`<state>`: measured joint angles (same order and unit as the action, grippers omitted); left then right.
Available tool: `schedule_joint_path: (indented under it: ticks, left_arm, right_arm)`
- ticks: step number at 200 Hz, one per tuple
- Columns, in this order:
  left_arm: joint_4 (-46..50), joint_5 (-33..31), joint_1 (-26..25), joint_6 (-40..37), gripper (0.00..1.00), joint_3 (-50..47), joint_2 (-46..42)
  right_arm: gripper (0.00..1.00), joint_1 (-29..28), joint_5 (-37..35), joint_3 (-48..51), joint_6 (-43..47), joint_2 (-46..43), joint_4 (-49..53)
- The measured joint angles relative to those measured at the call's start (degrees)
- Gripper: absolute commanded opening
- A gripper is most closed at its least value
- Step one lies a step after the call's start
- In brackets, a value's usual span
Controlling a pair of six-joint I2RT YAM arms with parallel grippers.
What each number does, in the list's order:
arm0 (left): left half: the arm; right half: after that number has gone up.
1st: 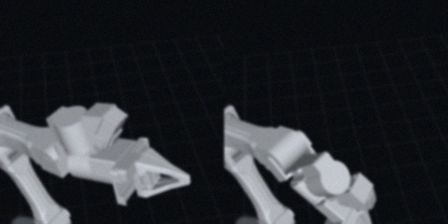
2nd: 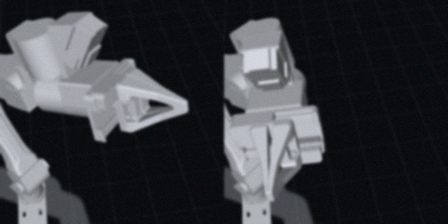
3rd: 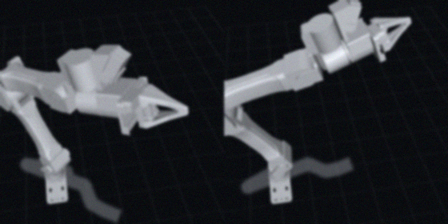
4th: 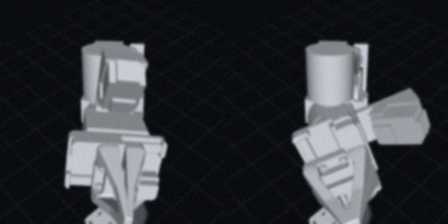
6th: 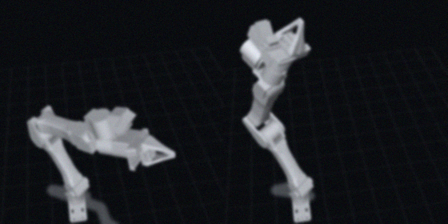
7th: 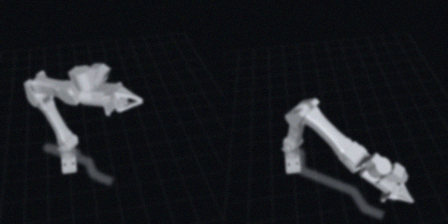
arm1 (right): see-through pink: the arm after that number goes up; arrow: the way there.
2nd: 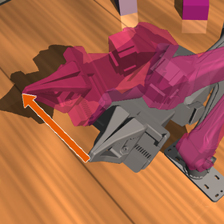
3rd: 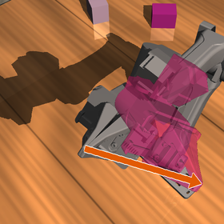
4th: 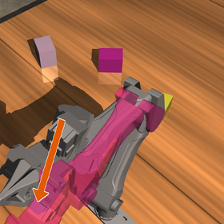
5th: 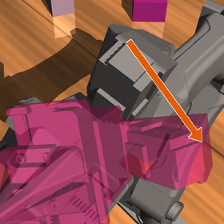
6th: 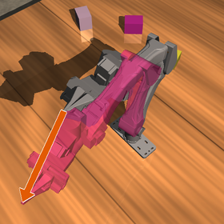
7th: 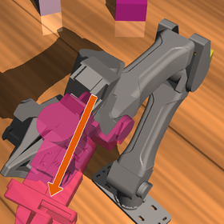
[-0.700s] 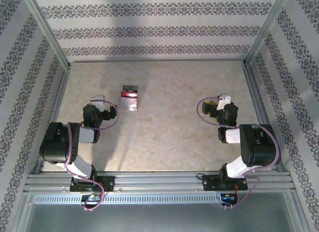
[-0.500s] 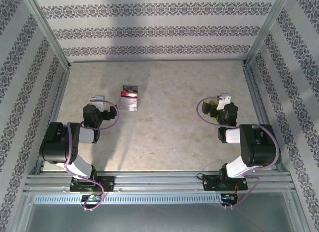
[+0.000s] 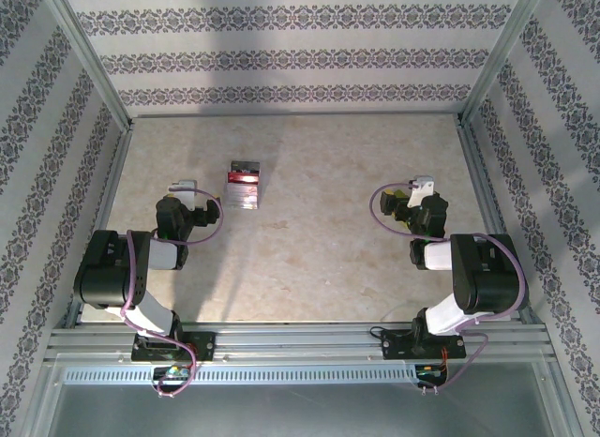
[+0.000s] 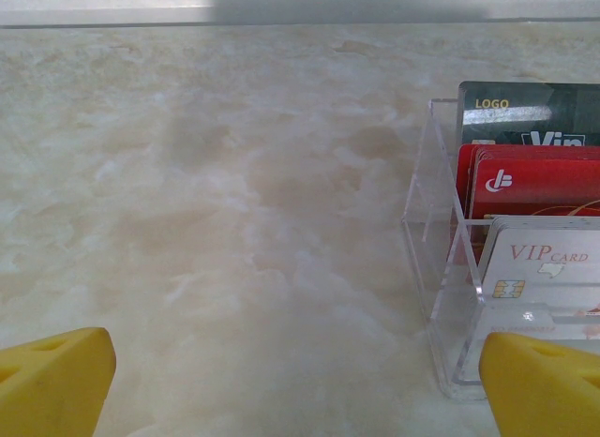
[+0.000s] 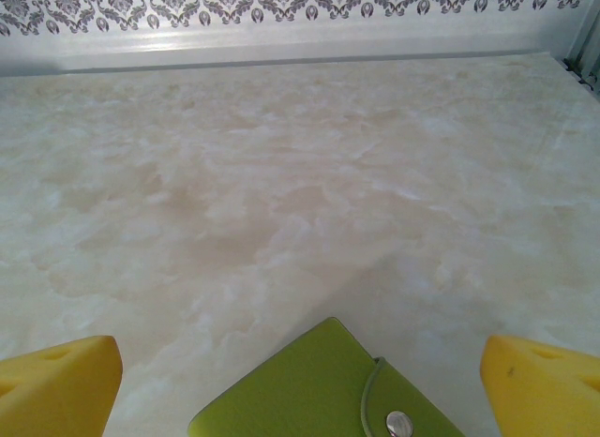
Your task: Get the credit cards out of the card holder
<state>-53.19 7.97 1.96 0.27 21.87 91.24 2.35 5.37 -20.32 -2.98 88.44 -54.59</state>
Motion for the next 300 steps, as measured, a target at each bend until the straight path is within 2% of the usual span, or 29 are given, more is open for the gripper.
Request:
schedule_joint_path:
  ticks: [107,170,196,235,271,300]
  left_arm:
    - [-0.39,0.33,0.0,0.02,0.99,-0.98,-0.59]
    - [0.24,-2.95,0.0,0.35,0.99,-3.65,-11.43]
    - [4.44,-5.73,0.0,2.27,0.99,-3.89,-19.32]
    - [14.73,-7.06,0.0,9.25,1.0,-1.11,-28.96]
    - [21.77,-5.35,-0.5,16.72,1.0,1.44,-32.89]
    - [27.02,-5.25,-4.31,20.11,1.0,2.99,-33.92]
  right_arm:
    - [0.98,-0.37,-0.09,0.0,0.0,-0.07,0.07]
    - [0.98,-0.37,-3.15,-0.07,-0.26,-6.97,4.42]
    - [0.98,-0.2,-5.9,-2.56,-2.05,-12.59,13.22]
    - [0.98,3.13,-6.43,-16.68,-7.67,-14.08,34.53]
    - [0.98,5.46,-2.67,-27.36,-11.41,-7.54,49.55]
    - [0.98,6.54,2.01,-33.18,-12.81,0.26,59.67]
